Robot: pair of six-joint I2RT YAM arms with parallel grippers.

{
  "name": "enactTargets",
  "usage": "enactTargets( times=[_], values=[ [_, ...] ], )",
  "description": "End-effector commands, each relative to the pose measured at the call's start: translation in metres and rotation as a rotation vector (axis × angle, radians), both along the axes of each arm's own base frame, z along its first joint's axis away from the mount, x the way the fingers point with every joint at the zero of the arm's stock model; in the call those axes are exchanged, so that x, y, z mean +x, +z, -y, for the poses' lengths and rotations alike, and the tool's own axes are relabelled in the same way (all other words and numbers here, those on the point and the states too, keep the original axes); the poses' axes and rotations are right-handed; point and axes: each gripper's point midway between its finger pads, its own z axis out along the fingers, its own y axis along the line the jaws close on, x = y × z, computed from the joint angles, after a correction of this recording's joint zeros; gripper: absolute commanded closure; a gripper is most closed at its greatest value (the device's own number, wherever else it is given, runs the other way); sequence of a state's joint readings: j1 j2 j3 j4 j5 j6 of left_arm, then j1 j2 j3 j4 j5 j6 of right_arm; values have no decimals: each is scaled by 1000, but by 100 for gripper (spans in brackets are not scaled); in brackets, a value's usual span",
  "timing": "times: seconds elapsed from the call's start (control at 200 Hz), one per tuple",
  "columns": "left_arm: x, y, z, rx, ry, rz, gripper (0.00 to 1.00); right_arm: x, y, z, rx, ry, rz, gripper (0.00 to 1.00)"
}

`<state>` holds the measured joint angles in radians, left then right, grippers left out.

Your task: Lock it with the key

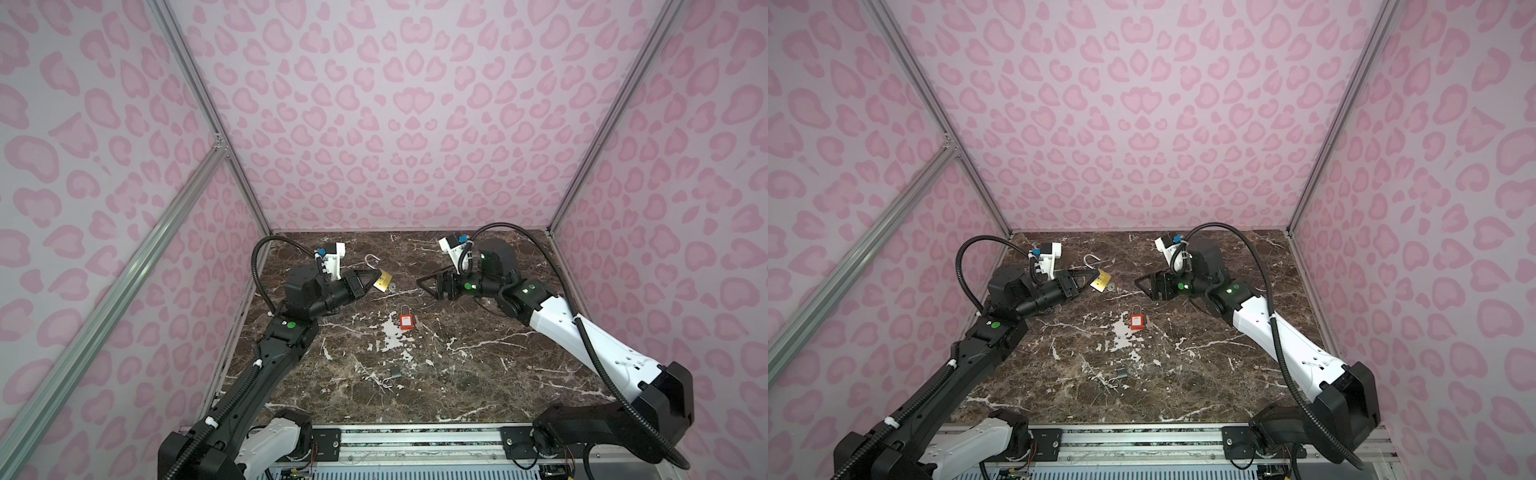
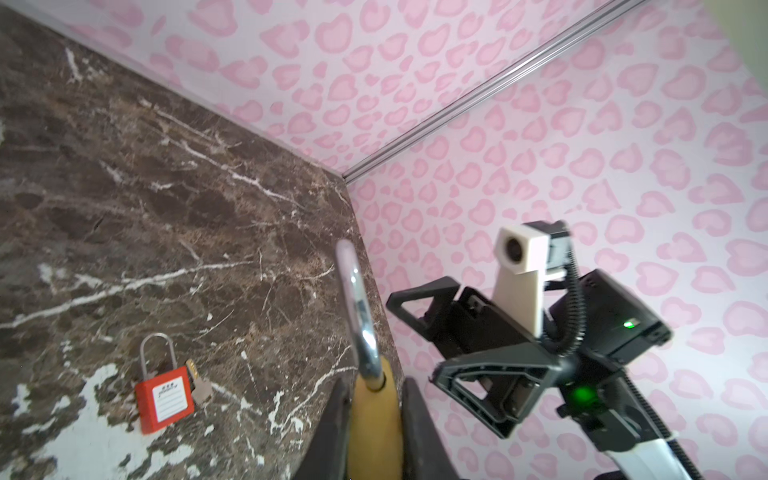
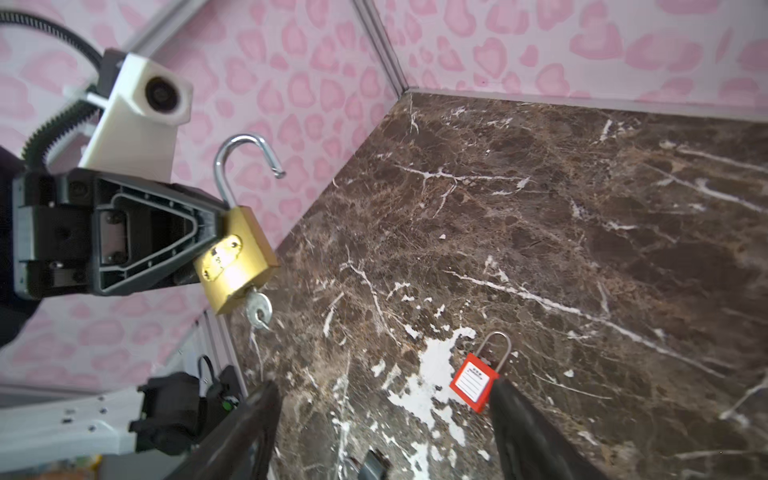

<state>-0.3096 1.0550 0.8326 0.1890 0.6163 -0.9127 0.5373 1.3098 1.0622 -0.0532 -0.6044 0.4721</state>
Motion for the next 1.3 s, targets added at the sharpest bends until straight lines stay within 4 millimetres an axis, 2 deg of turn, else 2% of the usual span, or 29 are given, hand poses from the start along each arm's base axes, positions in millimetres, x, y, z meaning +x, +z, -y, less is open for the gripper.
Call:
enactTargets(
  times=[0.0,0.165,0.436,0.566,0.696,0.787,0.922,1.067,1.298],
  values=[
    [-2,57,-1,-66,-2,219,96,-2,77,-5,368,13,75,21],
    [-7,82,-2,-132,-6,296,96,-10,86,-17,466,56,21,24],
    [-15,102,-11,-206,36,352,96,-23,98,-60,561,167,-19,32],
    [-15,102,-16,-211,64,357,96,-28,104,-75,595,211,-29,38],
    [-14,100,-15,-220,61,345,96,-32,112,-85,640,233,-32,39],
    [-16,104,-11,-240,24,349,96,-33,116,-89,680,242,-54,35],
    [-17,104,-11,-252,22,351,96,-32,114,-95,681,246,-69,37],
    [-17,103,-9,-270,7,342,96,-32,111,-102,679,262,-83,41],
    [-17,100,-10,-267,20,342,96,-34,114,-109,703,296,-89,56]
  ],
)
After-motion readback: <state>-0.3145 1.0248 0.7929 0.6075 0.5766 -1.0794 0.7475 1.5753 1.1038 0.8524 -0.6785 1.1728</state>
